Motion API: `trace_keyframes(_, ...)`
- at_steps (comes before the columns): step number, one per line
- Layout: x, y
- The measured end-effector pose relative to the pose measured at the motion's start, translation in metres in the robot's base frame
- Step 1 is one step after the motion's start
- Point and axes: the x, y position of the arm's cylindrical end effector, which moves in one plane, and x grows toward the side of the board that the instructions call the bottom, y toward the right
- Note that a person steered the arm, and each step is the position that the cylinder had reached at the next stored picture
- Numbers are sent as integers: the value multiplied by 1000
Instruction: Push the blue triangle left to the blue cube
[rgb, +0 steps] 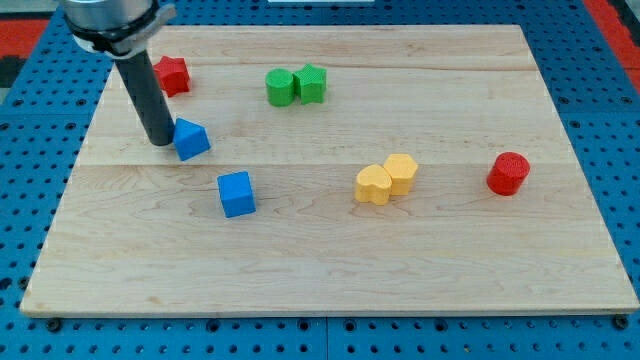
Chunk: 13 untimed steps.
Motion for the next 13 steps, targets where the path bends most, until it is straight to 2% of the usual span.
trace_keyframes(2, 31, 27)
trace_keyframes(3, 29, 26)
trace_keyframes(5, -67, 1)
trace_keyframes(6, -75, 15)
trace_keyframes(7, -67, 43)
trace_keyframes(9, 6, 53)
trace_keyframes(12, 20, 52)
trace_keyframes(13, 37, 52)
